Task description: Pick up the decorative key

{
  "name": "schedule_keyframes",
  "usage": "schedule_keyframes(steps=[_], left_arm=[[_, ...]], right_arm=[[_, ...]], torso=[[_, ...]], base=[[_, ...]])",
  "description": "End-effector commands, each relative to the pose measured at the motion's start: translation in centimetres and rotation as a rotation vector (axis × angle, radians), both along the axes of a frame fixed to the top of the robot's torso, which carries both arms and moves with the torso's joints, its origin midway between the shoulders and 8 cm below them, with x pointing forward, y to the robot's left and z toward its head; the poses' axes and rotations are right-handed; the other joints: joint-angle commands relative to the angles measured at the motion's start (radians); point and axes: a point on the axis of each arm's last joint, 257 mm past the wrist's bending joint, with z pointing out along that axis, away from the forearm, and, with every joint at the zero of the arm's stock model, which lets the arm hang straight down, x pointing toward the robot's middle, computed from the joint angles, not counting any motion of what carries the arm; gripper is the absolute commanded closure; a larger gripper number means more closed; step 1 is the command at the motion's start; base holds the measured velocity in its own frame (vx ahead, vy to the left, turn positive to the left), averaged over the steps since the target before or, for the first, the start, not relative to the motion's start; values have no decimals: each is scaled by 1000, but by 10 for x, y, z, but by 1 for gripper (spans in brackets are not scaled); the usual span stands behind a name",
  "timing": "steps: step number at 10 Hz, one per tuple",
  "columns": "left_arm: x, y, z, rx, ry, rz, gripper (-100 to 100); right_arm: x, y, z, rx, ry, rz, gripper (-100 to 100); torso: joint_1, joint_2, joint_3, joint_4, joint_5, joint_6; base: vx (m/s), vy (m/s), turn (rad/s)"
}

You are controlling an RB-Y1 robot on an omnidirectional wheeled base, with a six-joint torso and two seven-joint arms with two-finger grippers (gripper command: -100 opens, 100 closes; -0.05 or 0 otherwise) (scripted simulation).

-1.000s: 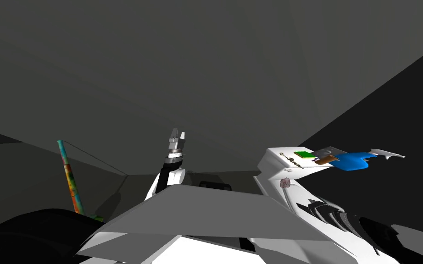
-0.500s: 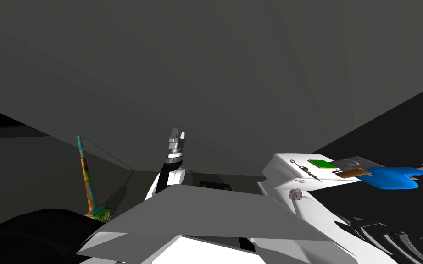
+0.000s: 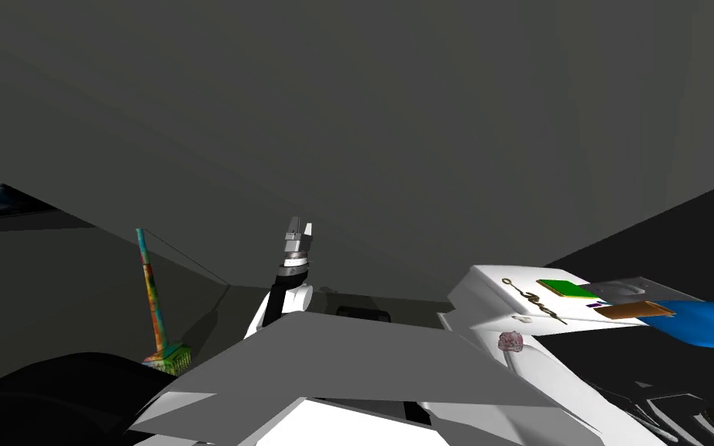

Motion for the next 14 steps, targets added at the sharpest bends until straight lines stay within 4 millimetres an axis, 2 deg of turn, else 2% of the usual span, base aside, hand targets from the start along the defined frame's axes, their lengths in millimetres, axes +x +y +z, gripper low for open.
schedule_keyframes(steps=[1, 2, 3, 4, 5, 7, 9, 10, 11, 12, 13, 14], left_arm=[[0, 0, 0, 0, 0, 0, 0], [0, 0, 0, 0, 0, 0, 0], [0, 0, 0, 0, 0, 0, 0], [0, 0, 0, 0, 0, 0, 0], [0, 0, 0, 0, 0, 0, 0], [0, 0, 0, 0, 0, 0, 0], [0, 0, 0, 0, 0, 0, 0], [0, 0, 0, 0, 0, 0, 0], [0, 0, 0, 0, 0, 0, 0], [0, 0, 0, 0, 0, 0, 0], [0, 0, 0, 0, 0, 0, 0], [0, 0, 0, 0, 0, 0, 0]], right_arm=[[-11, -19, 16, -43, 21, -20, -100], [-18, -31, 28, -72, 35, -33, -100], [-18, -32, 28, -74, 35, -34, -100], [-26, -46, 43, -108, 50, -55, -100], [-19, -37, 35, -83, 45, -39, -100], [-27, -49, 46, -112, 52, -61, -100], [-27, -48, 45, -108, 52, -61, -100], [-27, -48, 45, -108, 52, -62, 0], [-30, -45, 33, -109, 50, -68, -100], [-31, -43, 26, -109, 49, -71, -100], [-30, -43, 29, -106, 50, -69, -100], [-30, -43, 29, -109, 49, -69, 100]], torso=[[0, 0, 0, 0, 0, 0], [0, -2, -1, 0, 0, -1], [-3, -7, -4, -1, 0, -1], [-4, -8, -4, -2, -1, -1], [-3, -11, -6, -2, 0, -2], [0, -6, -4, -2, 0, 0], [0, -11, -6, -2, 0, -2], [0, -7, -5, -2, 0, 0], [1, -3, -2, -1, 0, 0], [-1, -1, 0, 0, -1, 0], [-3, 0, 0, 0, -1, 0], [-1, 1, 0, 0, -1, 0]], base=[[56, -1, 140], [141, -47, 201], [127, -57, 85], [187, -45, 265], [158, -31, 160], [72, -2, 41], [147, -12, 129], [15, -2, -3], [10, -36, 46], [4, -58, 50], [2, -26, 11], [0, 0, 0]])
